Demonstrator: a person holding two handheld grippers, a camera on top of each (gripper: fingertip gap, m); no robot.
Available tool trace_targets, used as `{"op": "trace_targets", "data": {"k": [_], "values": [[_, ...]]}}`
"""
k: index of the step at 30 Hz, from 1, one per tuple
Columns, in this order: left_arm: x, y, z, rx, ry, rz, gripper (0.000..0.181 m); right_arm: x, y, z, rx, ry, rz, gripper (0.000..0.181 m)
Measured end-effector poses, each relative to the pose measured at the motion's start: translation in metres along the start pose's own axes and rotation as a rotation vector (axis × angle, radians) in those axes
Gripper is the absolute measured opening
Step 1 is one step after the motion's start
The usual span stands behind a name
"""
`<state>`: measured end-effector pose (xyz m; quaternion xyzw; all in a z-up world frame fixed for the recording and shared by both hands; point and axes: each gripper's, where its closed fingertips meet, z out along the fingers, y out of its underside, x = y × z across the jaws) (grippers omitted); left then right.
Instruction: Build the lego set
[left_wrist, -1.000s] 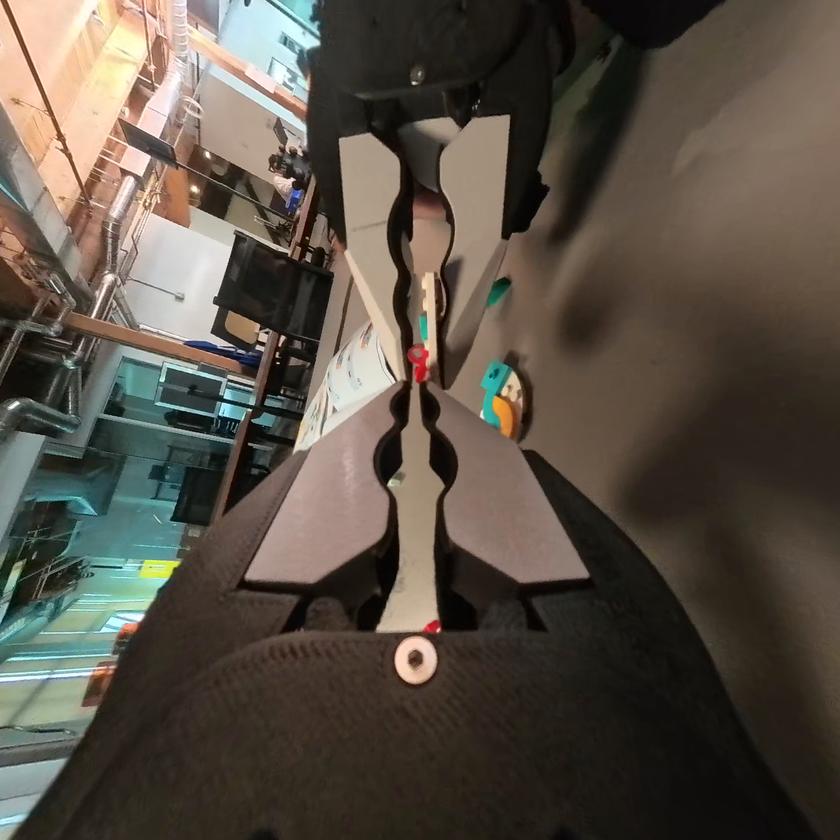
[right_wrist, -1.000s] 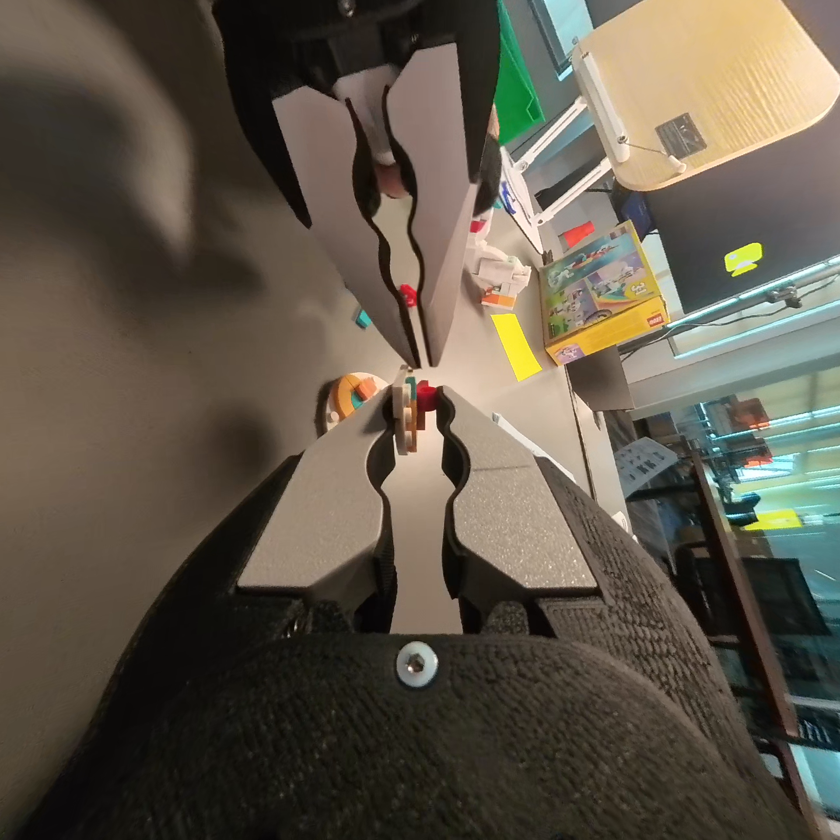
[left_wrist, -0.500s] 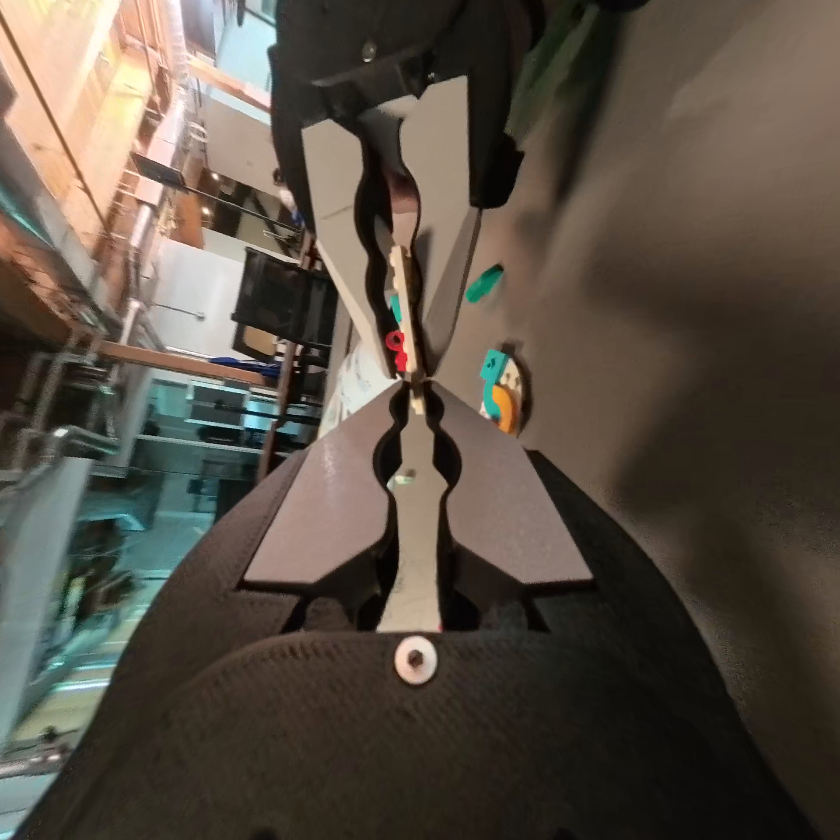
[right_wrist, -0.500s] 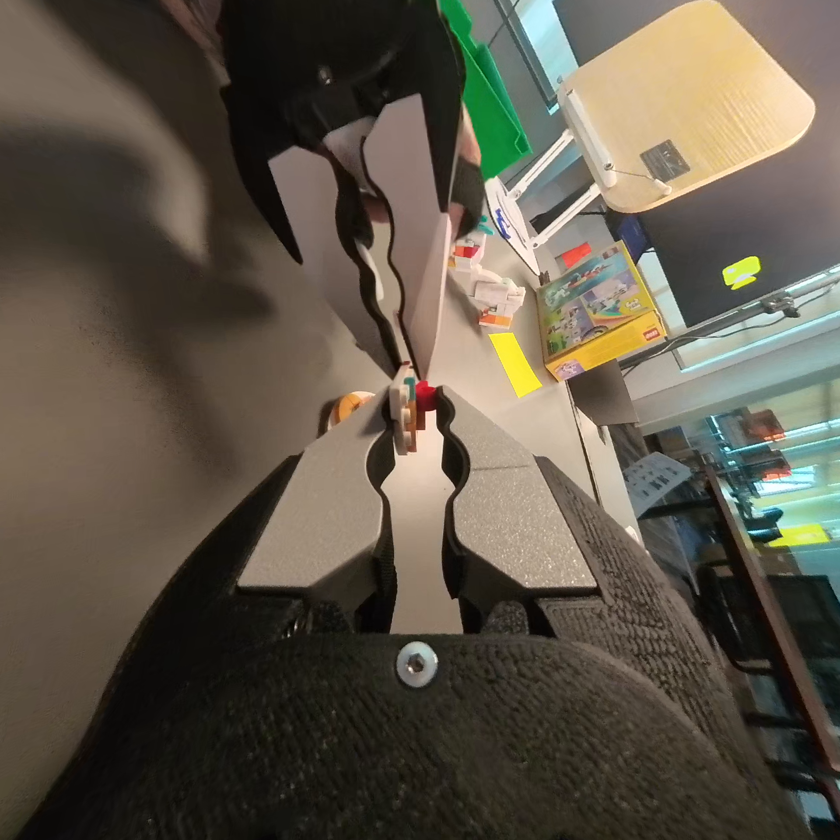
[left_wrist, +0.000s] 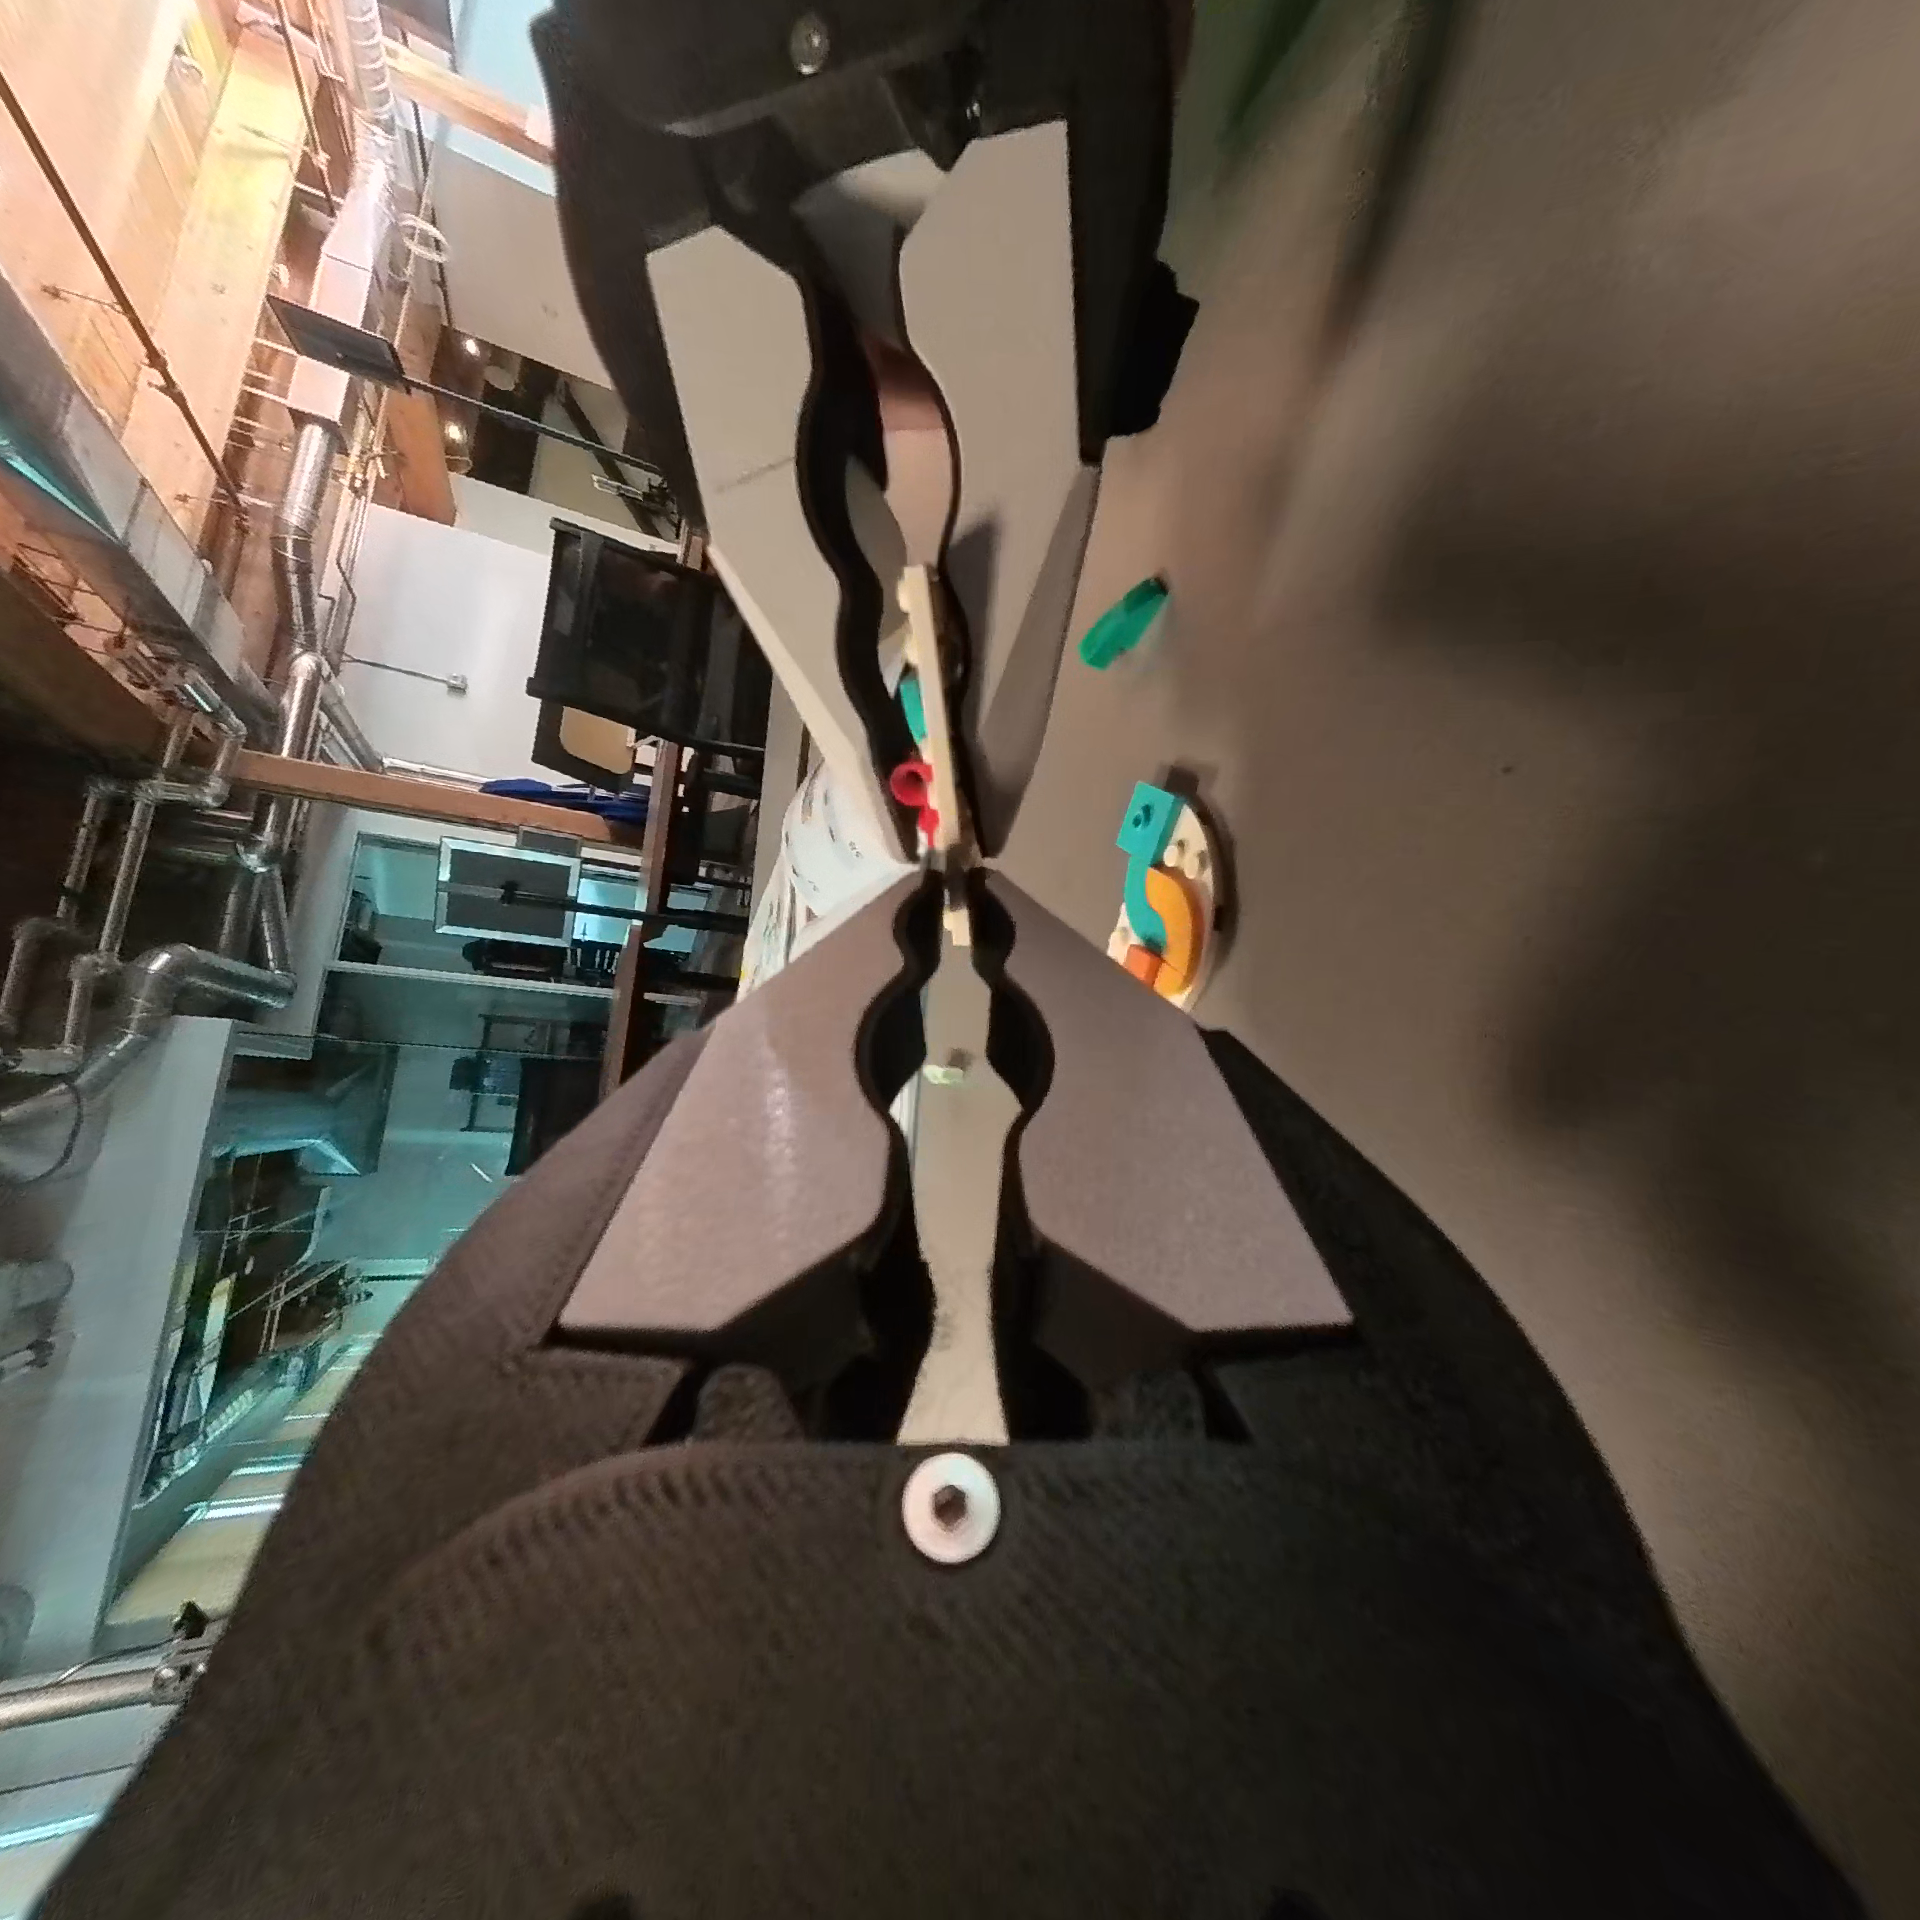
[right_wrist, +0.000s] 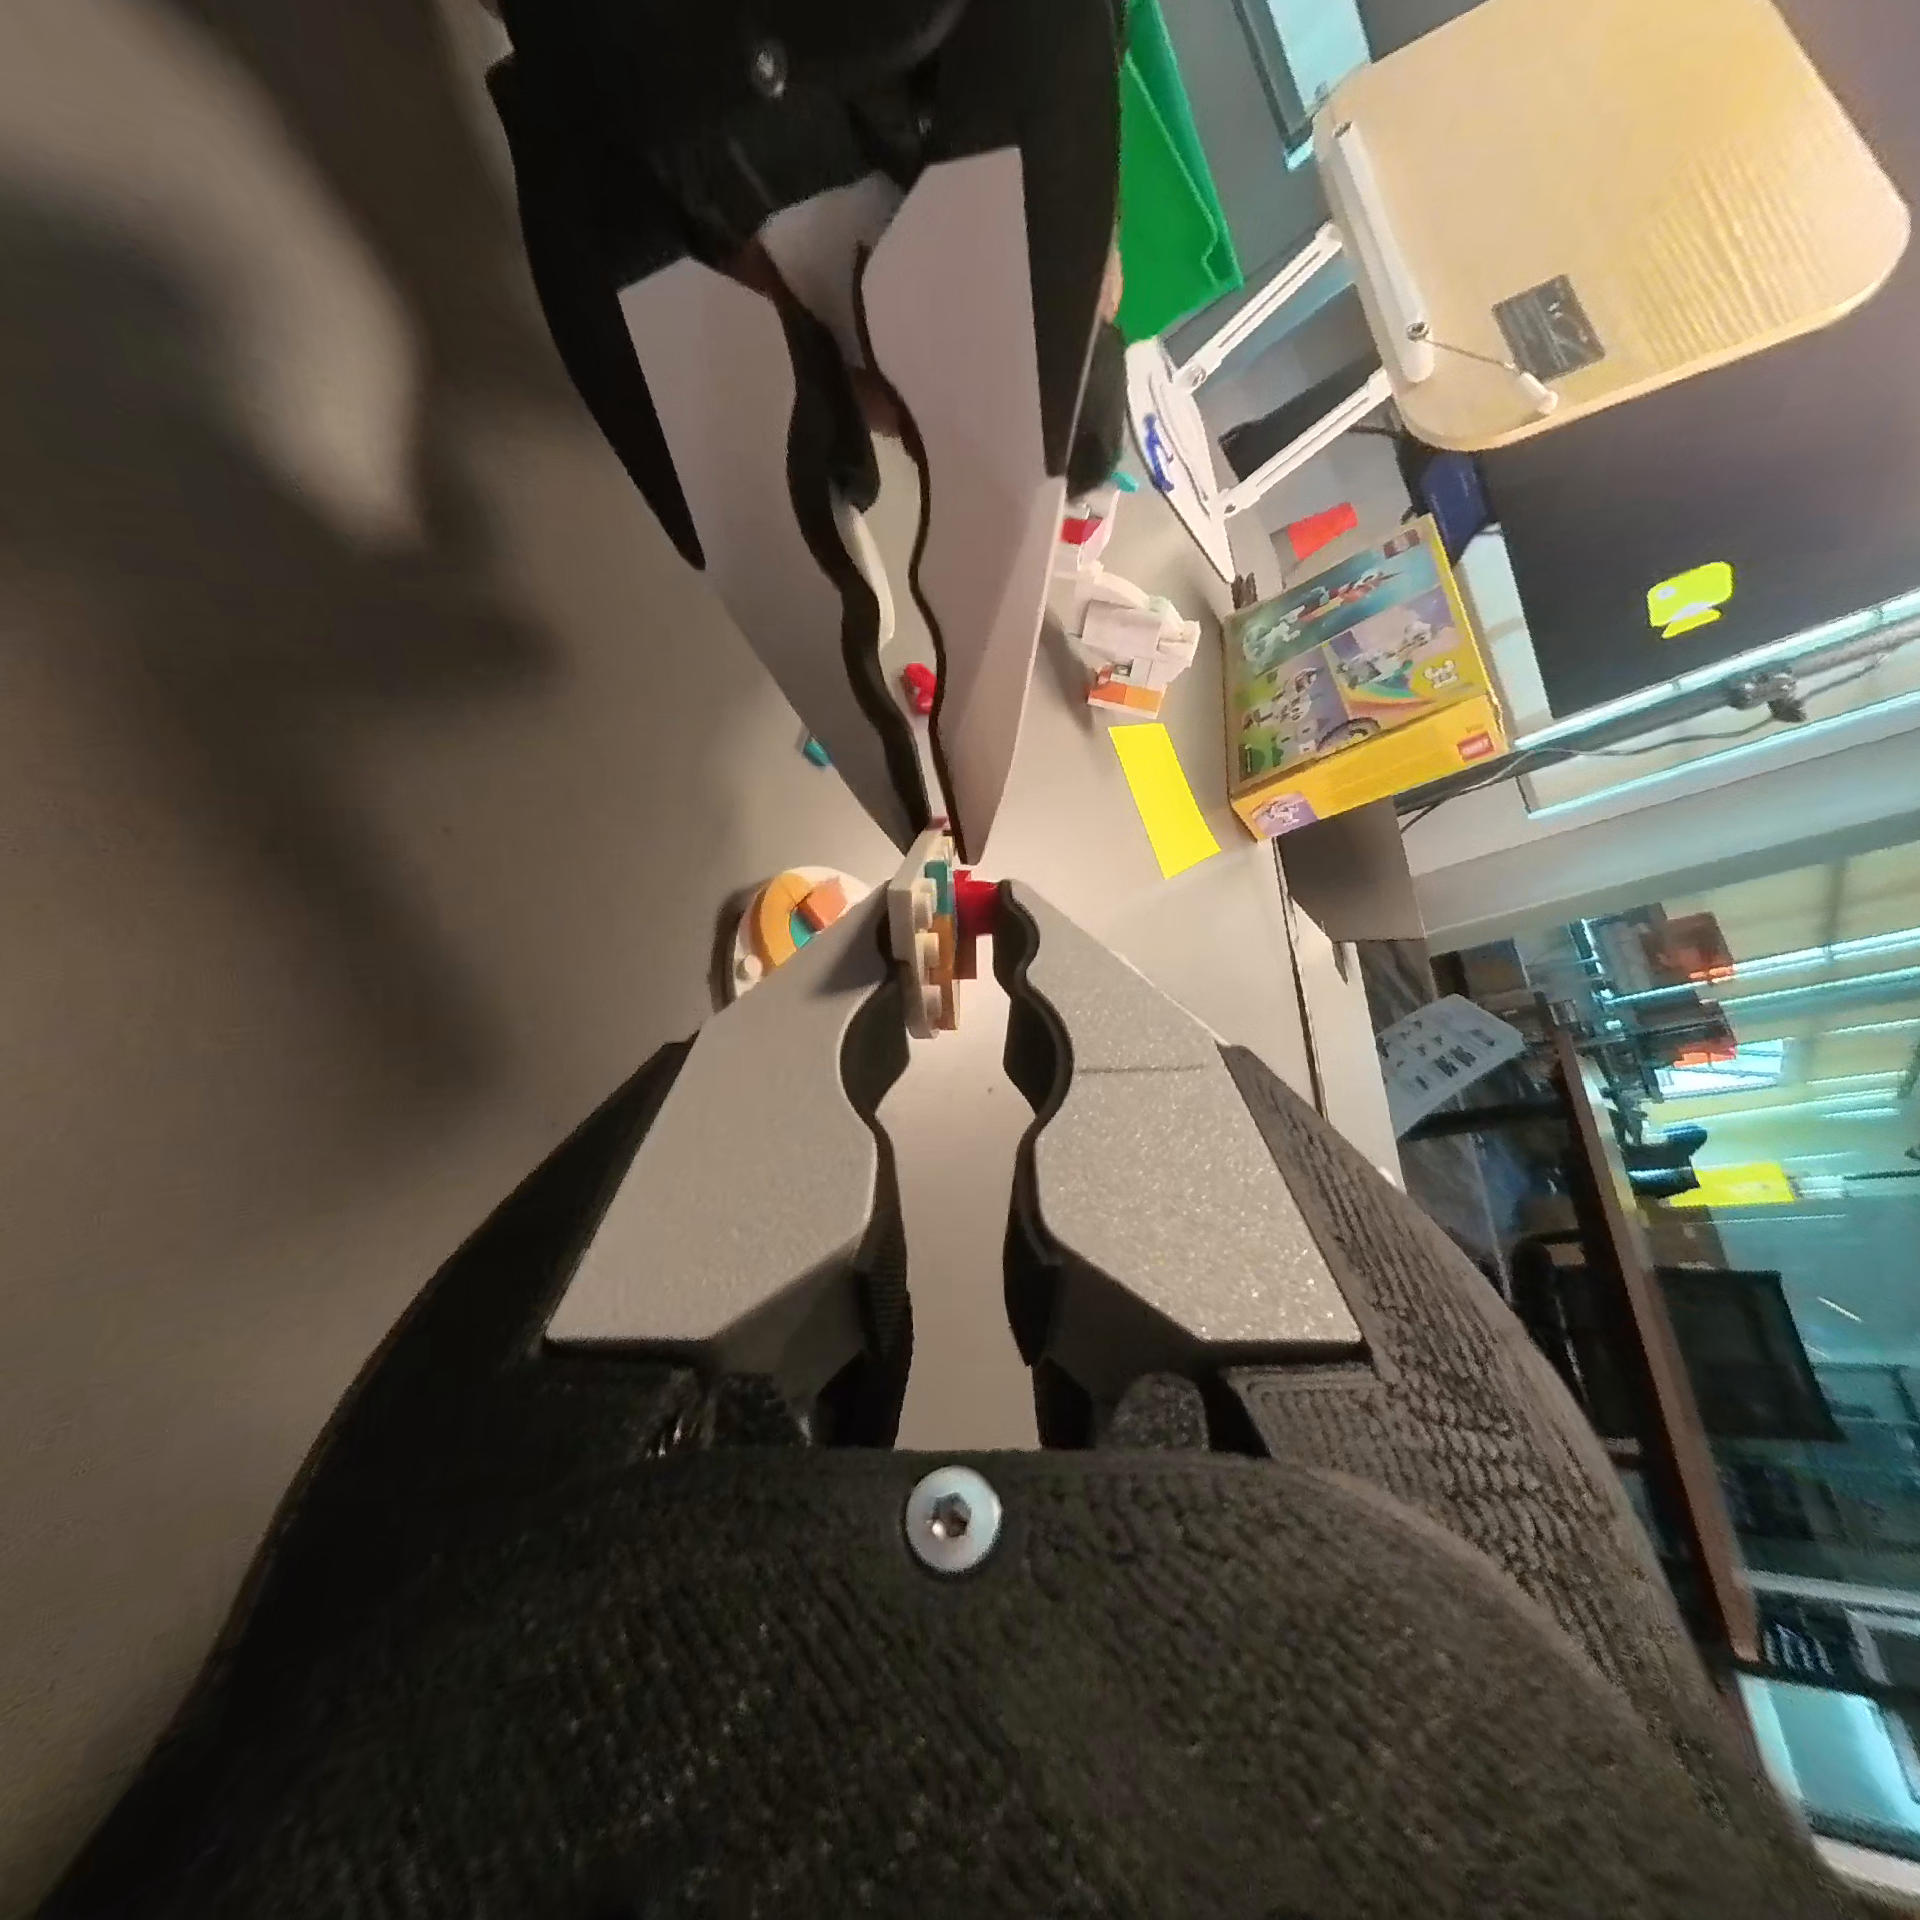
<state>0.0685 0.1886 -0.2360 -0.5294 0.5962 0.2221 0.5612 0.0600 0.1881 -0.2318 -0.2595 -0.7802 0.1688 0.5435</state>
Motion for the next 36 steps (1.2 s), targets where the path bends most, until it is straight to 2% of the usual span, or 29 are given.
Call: {"op": "trace_targets", "data": {"k": [1,8,16,23,25,28,32,36], "values": [[0.001,0.000,0.000,-0.002,0.005,0.002,0.004,-0.001,0.001,0.000,-0.013,-0.006,-0.006,0.011],[0.008,0.001,0.002,-0.020,0.021,0.058,0.004,-0.007,0.004,0.002,-0.059,-0.051,-0.011,0.012],[0.001,0.000,0.003,-0.055,-0.049,0.176,0.004,-0.005,0.003,-0.001,-0.056,-0.019,-0.072,0.016],[0.013,0.000,0.006,-0.076,-0.014,0.251,0.004,-0.013,0.009,0.001,-0.111,-0.083,-0.045,0.011],[0.012,0.001,0.006,-0.078,-0.018,0.236,0.005,-0.010,0.009,0.002,-0.107,-0.063,-0.046,0.012],[0.009,0.006,0.009,-0.095,0.009,0.121,0.005,-0.008,0.012,0.005,-0.119,-0.031,-0.022,0.015],[0.007,0.010,0.011,-0.113,0.033,-0.011,0.004,-0.004,0.014,0.006,-0.132,-0.007,0.002,0.032],[0.006,0.019,0.013,-0.163,0.029,-0.017,0.004,0.002,0.010,0.001,-0.104,0.025,-0.008,0.028]]}}
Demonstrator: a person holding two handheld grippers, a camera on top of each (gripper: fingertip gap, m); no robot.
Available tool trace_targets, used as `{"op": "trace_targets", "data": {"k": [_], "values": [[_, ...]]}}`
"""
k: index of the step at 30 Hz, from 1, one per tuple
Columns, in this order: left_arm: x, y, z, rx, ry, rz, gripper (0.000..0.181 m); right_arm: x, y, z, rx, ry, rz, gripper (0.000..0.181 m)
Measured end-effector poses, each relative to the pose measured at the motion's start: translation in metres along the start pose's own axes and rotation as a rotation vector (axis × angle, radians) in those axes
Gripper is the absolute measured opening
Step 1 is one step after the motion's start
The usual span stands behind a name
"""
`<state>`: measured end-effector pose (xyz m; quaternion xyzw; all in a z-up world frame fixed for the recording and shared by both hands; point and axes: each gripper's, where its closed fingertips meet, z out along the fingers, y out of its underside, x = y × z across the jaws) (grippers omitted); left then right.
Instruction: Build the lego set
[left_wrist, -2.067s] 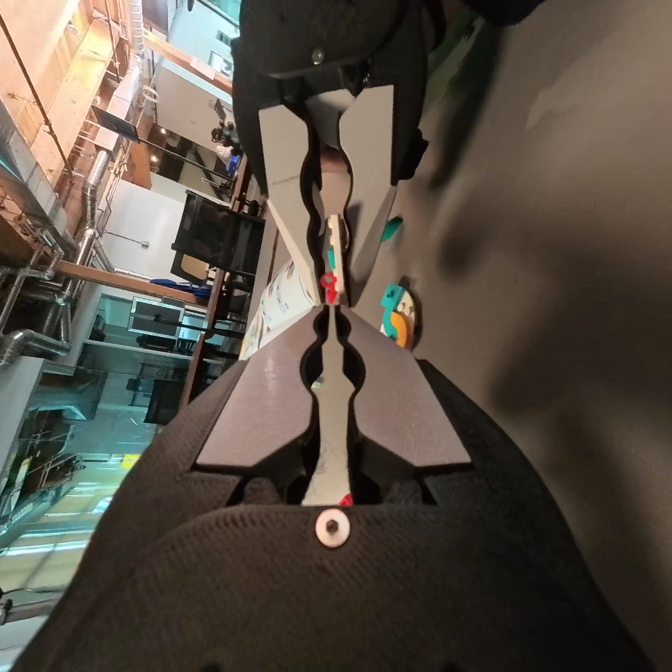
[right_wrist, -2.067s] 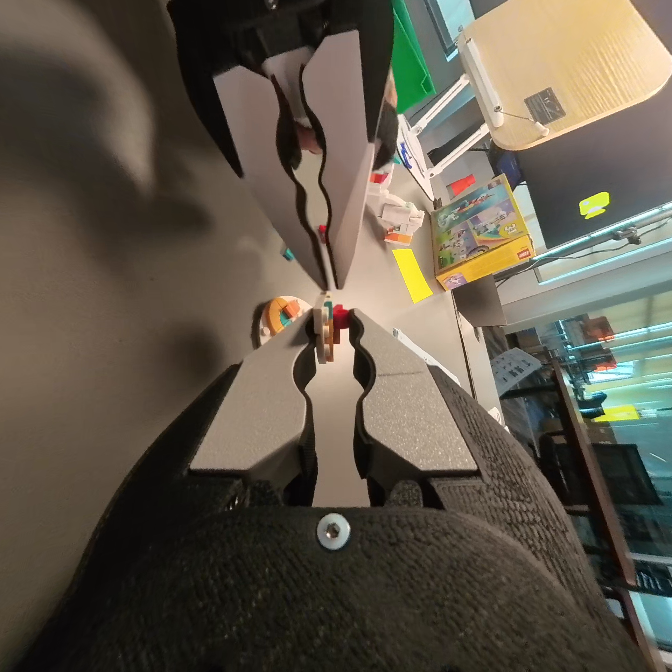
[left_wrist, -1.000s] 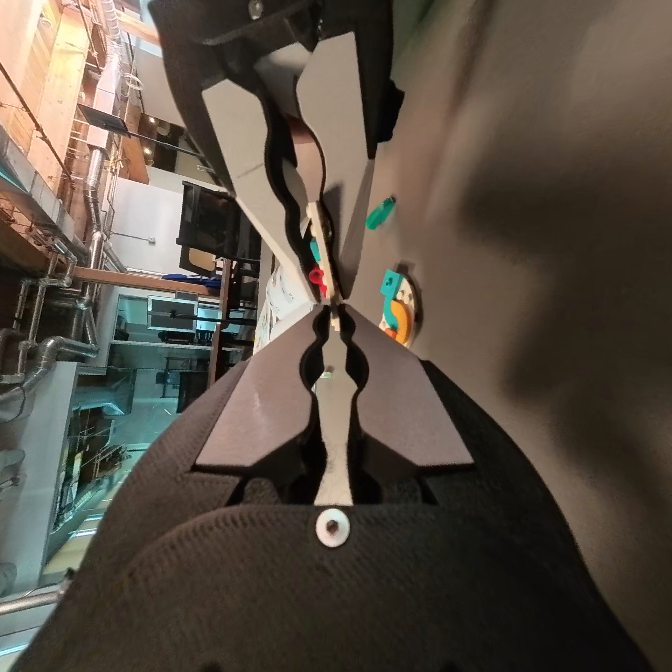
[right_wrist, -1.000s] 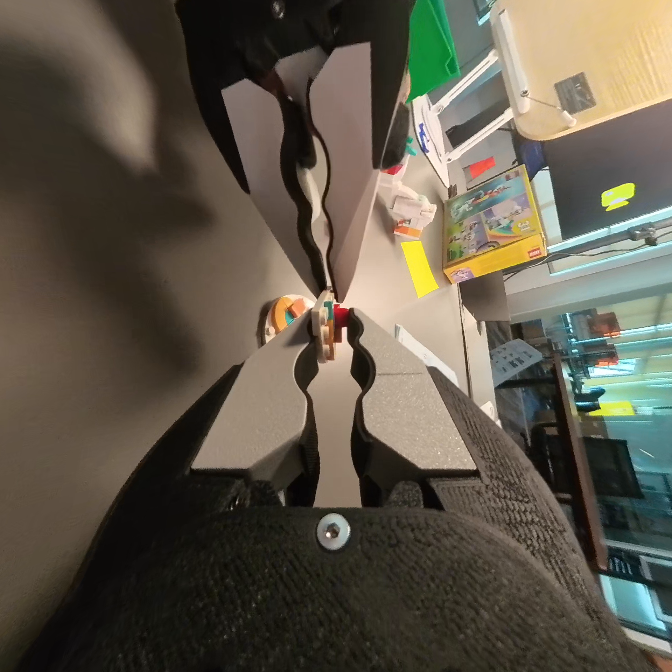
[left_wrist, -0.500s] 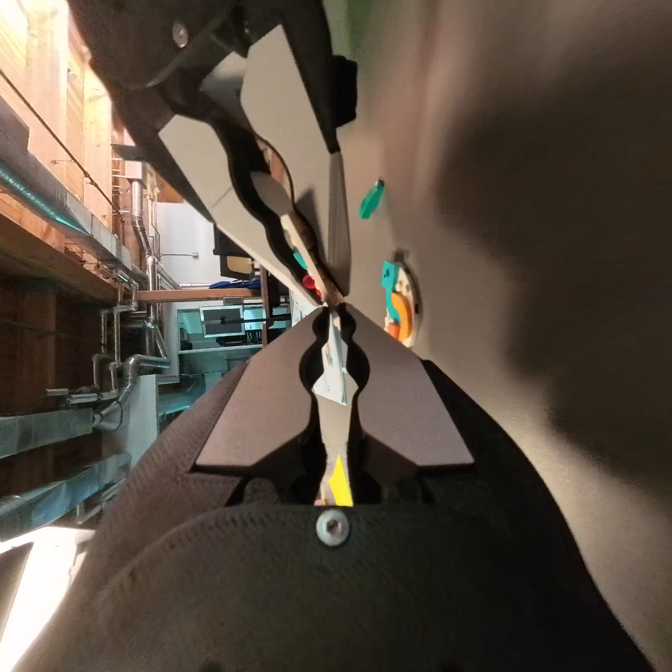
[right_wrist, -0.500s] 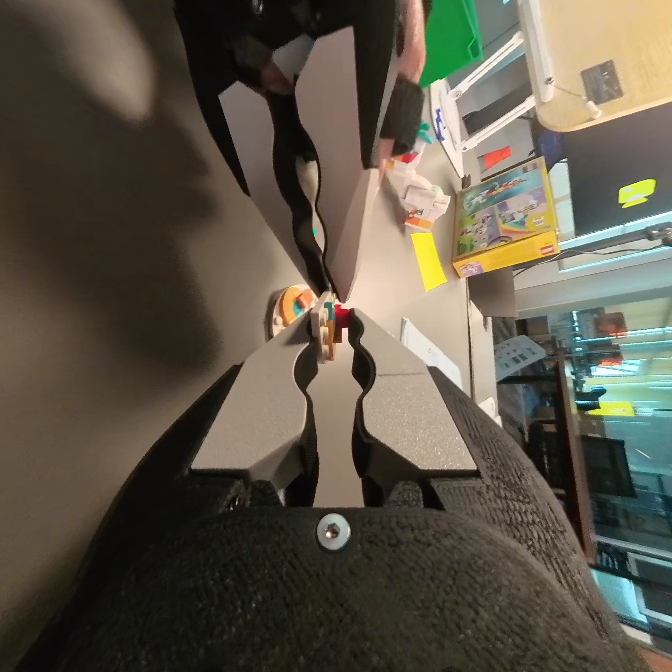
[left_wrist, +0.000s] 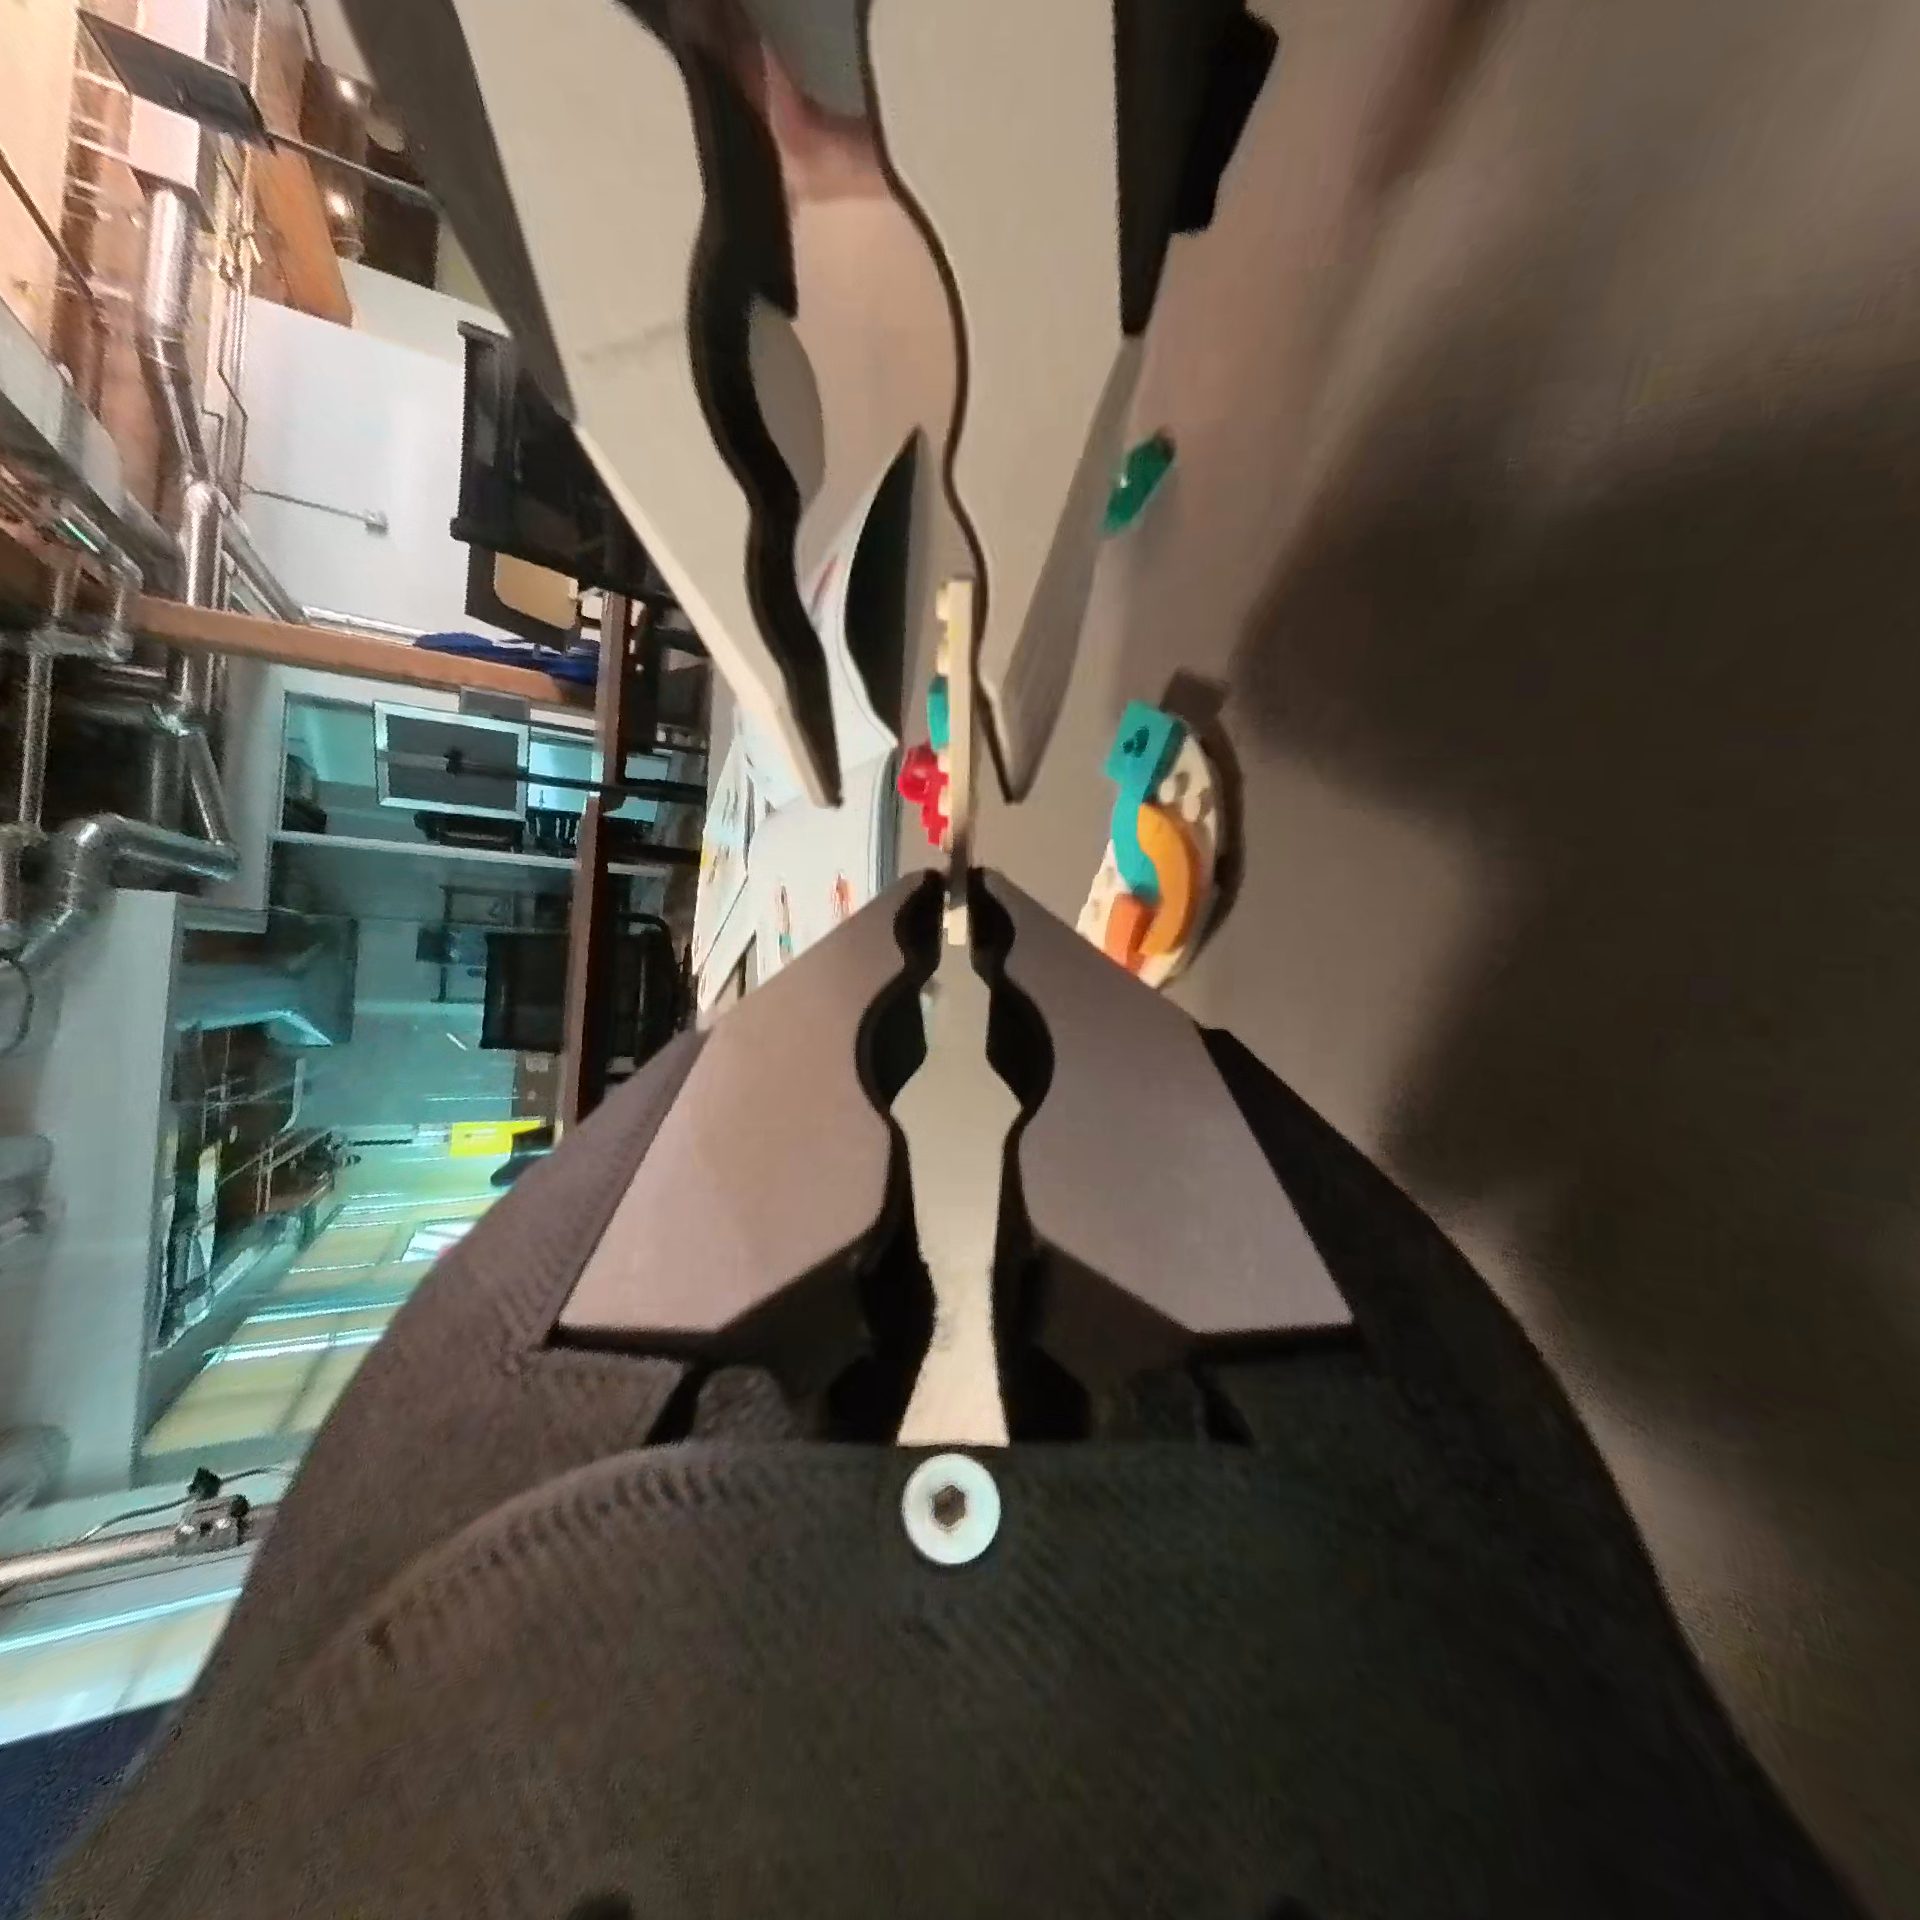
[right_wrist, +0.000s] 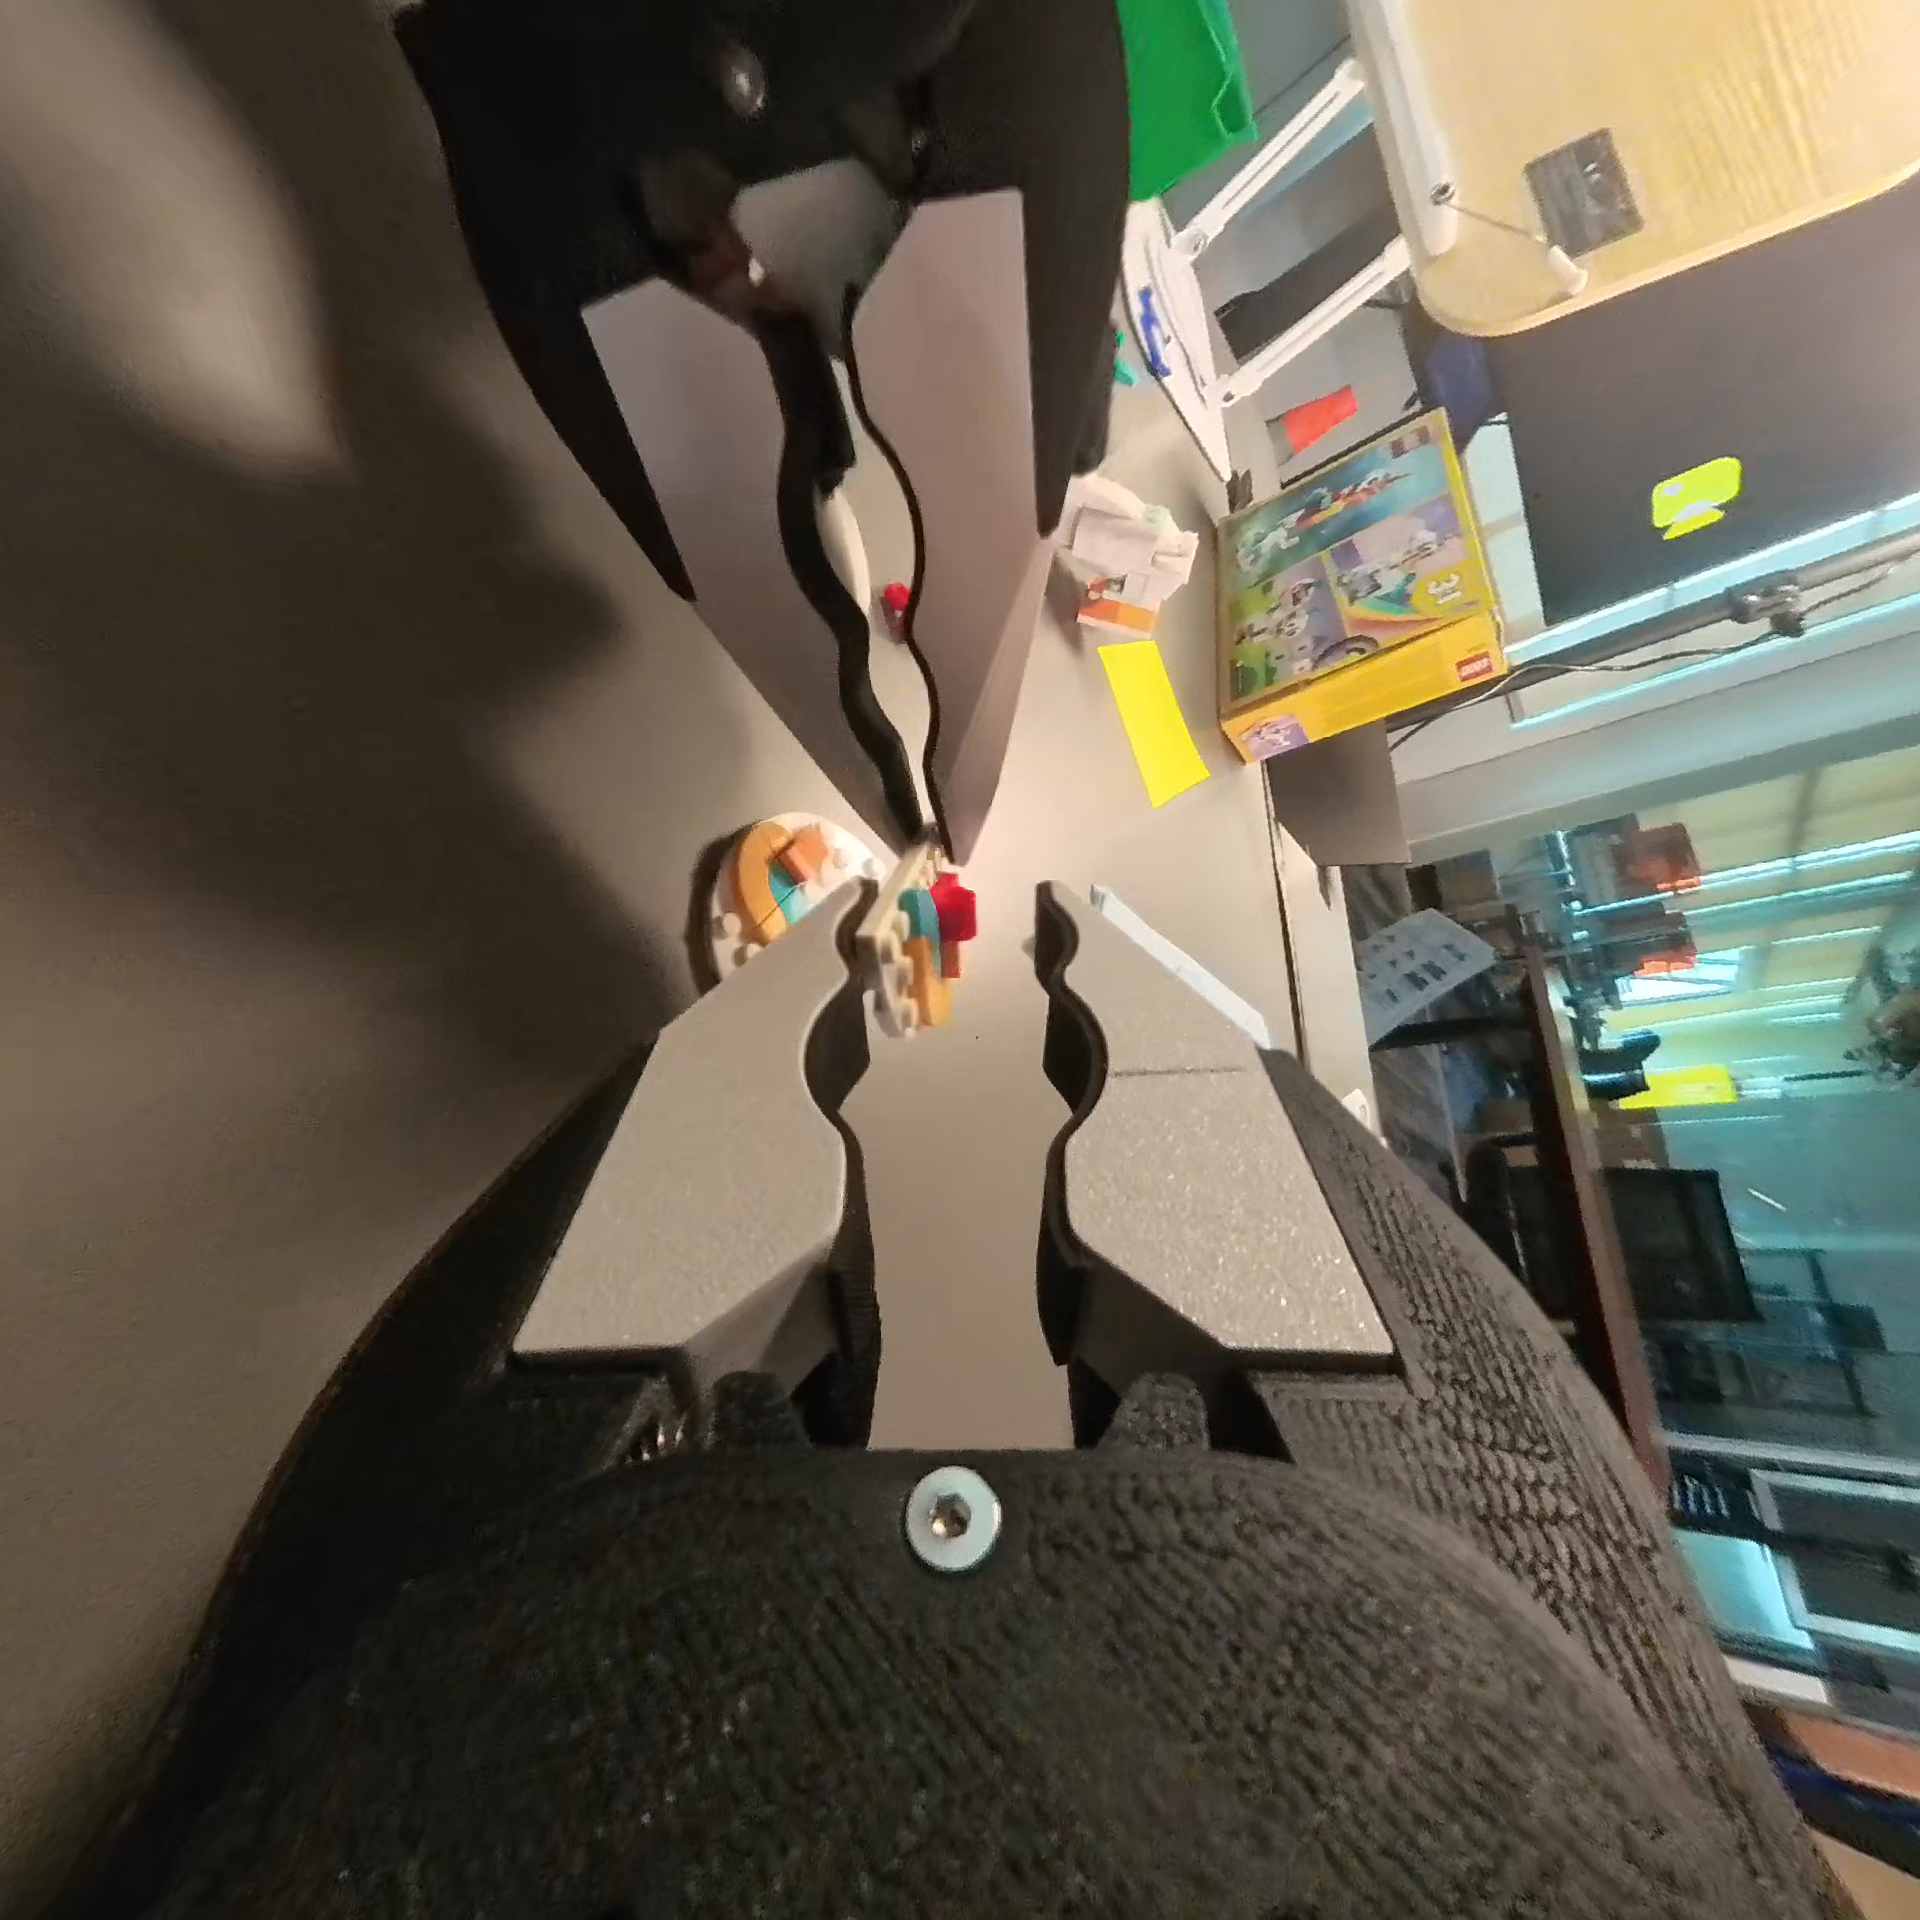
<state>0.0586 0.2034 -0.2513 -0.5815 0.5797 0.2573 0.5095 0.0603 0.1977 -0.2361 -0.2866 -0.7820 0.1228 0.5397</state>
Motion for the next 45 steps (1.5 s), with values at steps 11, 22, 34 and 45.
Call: {"op": "trace_targets", "data": {"k": [11,22,34,45], "values": [[0.003,0.000,-0.002,0.026,0.023,-0.019,0.005,-0.004,0.002,-0.001,-0.002,-0.028,-0.005,0.011],[0.006,0.001,-0.004,0.045,0.045,-0.027,0.005,-0.005,0.004,-0.002,0.003,-0.051,0.031,0.009],[0.004,-0.004,-0.003,0.107,0.057,-0.170,0.030,-0.002,-0.002,-0.005,0.054,-0.044,0.042,0.006],[0.005,-0.009,-0.006,0.116,0.100,-0.179,0.008,-0.008,-0.006,-0.004,0.076,-0.070,0.018,0.005]]}}
